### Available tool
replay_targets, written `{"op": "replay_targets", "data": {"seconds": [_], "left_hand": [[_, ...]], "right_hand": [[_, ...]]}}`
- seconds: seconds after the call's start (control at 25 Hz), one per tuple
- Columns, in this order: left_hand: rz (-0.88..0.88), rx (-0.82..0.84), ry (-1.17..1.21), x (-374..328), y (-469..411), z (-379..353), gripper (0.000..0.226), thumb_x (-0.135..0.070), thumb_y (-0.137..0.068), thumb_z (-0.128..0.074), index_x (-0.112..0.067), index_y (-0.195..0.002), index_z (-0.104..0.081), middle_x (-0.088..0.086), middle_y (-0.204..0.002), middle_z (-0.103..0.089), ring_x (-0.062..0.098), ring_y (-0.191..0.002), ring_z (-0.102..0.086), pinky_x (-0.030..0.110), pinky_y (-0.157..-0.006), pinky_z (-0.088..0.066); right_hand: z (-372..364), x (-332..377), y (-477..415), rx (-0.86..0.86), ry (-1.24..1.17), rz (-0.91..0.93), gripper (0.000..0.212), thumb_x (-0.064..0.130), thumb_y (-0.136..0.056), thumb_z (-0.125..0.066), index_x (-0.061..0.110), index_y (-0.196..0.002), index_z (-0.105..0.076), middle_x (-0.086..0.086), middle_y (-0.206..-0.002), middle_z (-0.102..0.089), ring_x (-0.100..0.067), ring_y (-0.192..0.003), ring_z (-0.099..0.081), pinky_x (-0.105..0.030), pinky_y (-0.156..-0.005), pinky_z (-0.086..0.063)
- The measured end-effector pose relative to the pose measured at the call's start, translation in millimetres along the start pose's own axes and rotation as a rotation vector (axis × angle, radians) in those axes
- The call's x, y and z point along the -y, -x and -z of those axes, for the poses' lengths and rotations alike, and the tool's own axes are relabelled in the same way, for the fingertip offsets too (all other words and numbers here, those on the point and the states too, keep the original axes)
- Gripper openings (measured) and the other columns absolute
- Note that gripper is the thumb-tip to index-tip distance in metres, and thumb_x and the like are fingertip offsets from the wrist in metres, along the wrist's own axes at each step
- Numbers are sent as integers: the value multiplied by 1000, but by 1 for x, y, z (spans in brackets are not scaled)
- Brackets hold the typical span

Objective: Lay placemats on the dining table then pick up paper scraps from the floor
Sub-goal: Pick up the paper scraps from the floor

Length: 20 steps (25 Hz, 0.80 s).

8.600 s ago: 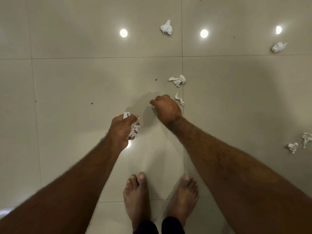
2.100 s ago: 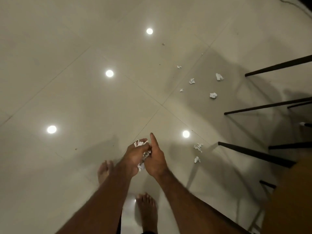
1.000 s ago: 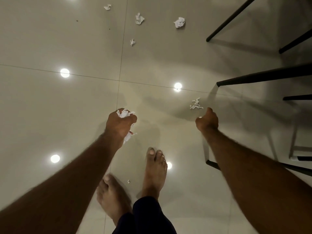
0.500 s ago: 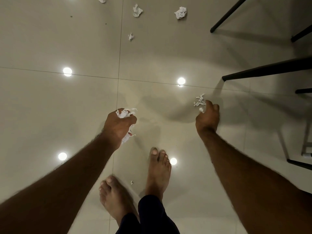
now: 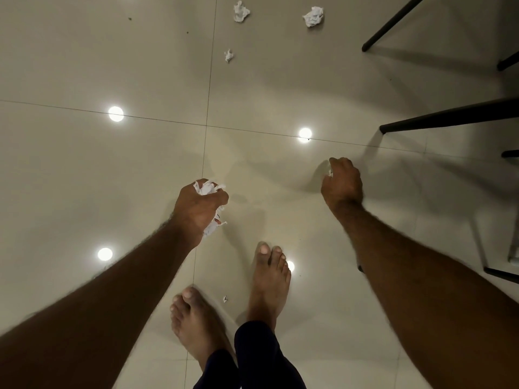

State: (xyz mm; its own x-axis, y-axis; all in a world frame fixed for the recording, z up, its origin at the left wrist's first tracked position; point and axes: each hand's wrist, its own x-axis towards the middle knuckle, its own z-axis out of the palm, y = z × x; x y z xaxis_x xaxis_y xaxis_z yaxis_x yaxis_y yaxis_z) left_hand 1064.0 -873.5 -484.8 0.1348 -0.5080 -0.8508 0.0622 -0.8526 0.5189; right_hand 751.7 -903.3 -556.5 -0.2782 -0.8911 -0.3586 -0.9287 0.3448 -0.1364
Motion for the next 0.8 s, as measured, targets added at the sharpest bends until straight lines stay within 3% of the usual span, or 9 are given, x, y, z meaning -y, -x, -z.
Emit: {"op": "replay_targets", "data": {"seconds": [0.2, 0.4, 0.56, 0.68, 0.8], "left_hand": [[-3, -2, 0, 7, 5, 11, 26, 2, -81, -67, -20, -69, -60, 3, -66, -54, 16, -52, -48, 25, -45, -45], [-21, -13, 4, 7, 6, 26, 26, 1, -80, -67, -24, -70, -66, 8, -72, -57, 19, -60, -52, 25, -46, -47], [27, 3, 109, 7, 16, 34, 21, -2, -76, -68, -23, -73, -67, 7, -72, -55, 23, -68, -52, 29, -51, -49], [68, 23, 192, 6, 36, 34, 13, -7, -72, -69, -16, -76, -60, 11, -79, -56, 24, -70, -54, 31, -51, -49], [70, 51, 244, 3, 57, 30, 10, -7, -72, -68, -10, -79, -61, 14, -79, -60, 30, -73, -61, 35, -56, -51]], "right_hand": [[-16, 12, 8, 9, 89, 21, 38, -11, -82, -55, 8, -115, -61, -16, -111, -60, -36, -101, -58, -39, -79, -54], [-20, 22, 16, 20, -7, 78, 36, -7, -84, -53, 10, -113, -66, -15, -108, -65, -35, -98, -62, -35, -80, -52], [-24, 63, 68, -21, -411, 73, 39, -3, -83, -58, 10, -118, -68, -7, -103, -72, -22, -93, -66, -25, -90, -50], [-16, 117, 114, 58, -726, -38, 47, 3, -77, -68, 14, -123, -66, 4, -82, -72, -13, -74, -66, -29, -80, -56], [6, 168, 151, 153, -959, -59, 56, 6, -76, -75, 17, -129, -60, 7, -82, -72, -12, -73, -68, -26, -76, -57]]}}
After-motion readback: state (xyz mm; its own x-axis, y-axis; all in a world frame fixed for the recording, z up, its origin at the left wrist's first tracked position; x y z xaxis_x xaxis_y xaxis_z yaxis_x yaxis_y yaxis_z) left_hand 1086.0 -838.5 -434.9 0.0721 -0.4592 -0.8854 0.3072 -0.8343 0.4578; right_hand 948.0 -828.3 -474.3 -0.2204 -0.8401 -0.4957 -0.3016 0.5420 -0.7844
